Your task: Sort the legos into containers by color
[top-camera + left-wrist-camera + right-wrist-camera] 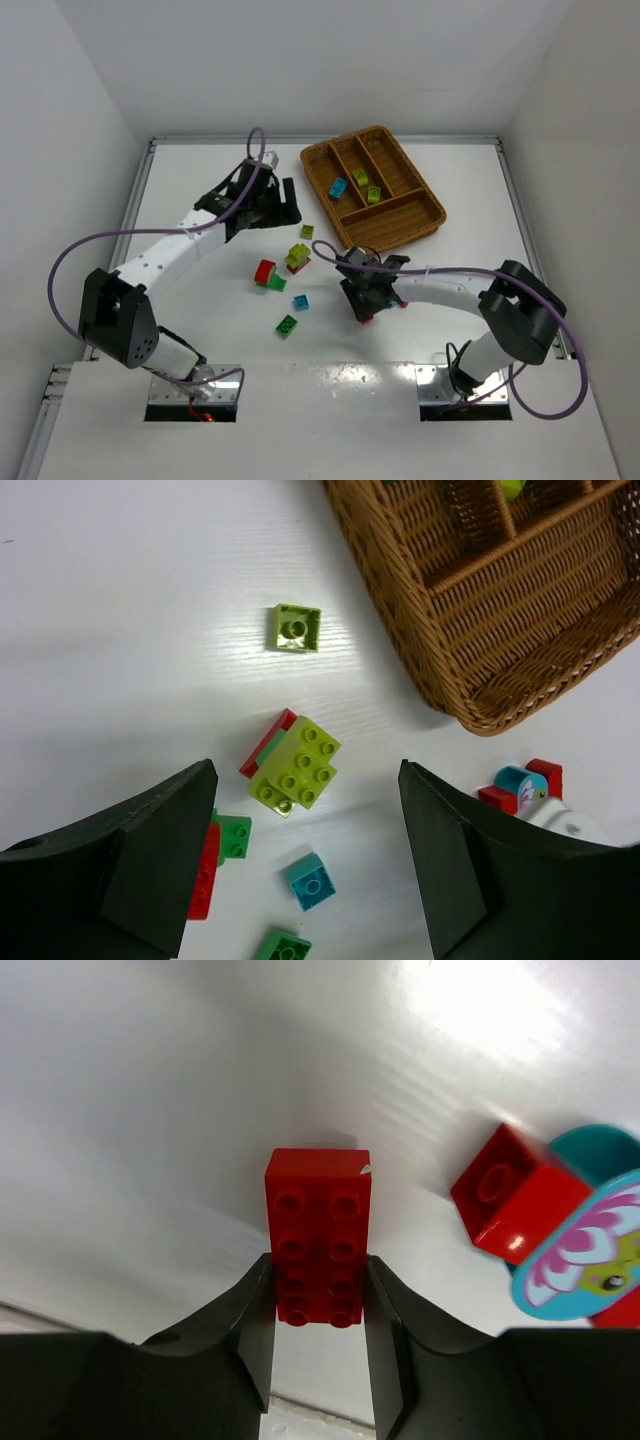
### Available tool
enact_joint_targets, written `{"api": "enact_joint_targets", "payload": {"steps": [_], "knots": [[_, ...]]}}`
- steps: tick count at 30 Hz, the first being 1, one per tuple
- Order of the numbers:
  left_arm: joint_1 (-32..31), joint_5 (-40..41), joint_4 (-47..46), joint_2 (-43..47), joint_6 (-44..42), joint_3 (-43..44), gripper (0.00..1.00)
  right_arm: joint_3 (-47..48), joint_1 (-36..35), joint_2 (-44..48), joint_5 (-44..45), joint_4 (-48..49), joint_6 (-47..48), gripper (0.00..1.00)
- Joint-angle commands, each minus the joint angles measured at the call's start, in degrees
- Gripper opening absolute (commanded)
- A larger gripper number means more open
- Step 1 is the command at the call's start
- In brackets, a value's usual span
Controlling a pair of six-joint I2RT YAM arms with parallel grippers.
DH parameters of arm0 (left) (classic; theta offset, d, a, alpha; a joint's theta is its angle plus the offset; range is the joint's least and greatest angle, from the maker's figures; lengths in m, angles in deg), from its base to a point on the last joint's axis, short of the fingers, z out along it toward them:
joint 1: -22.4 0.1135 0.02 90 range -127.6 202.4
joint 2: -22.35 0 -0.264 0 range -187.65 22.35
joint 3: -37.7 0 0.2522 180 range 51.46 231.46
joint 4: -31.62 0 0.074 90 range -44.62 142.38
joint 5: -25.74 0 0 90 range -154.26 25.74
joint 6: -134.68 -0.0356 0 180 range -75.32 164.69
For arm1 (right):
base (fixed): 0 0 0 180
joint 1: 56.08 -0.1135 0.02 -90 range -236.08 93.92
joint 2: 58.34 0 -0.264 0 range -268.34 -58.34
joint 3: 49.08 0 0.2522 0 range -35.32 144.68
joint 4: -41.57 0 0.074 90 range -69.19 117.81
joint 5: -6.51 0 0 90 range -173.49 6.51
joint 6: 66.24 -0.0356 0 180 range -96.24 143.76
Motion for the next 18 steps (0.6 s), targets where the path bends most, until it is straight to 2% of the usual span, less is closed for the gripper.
{"api": "enact_joint_targets", "payload": {"steps": [1, 3, 7, 10, 18], "knots": [[3.1, -0.2, 0.2, 1.6, -0.8, 1.5, 0.80, 7.9, 1.5, 4.7, 4.2, -2.2, -1.2, 0.30], [4.6, 0.3, 0.9, 2.7, -0.8, 2.0, 0.80, 12.0, 4.6, 6.6, 5.0, -2.9, -1.2, 0.30], [8.6, 1.2, 1.5, 4.1, -0.8, 1.0, 0.80, 19.1, 18.3, 6.2, 0.0, -1.2, 0.1, 0.30], [10.6, 1.2, 2.0, 4.7, 0.7, 0.5, 0.80, 25.6, 25.2, 1.4, -0.7, -0.1, -0.4, 0.30], [12.3, 2.4, 2.5, 5.2, 0.7, 0.5, 0.82, 41.5, 35.5, -13.2, 2.1, 2.1, -4.4, 0.30]]}}
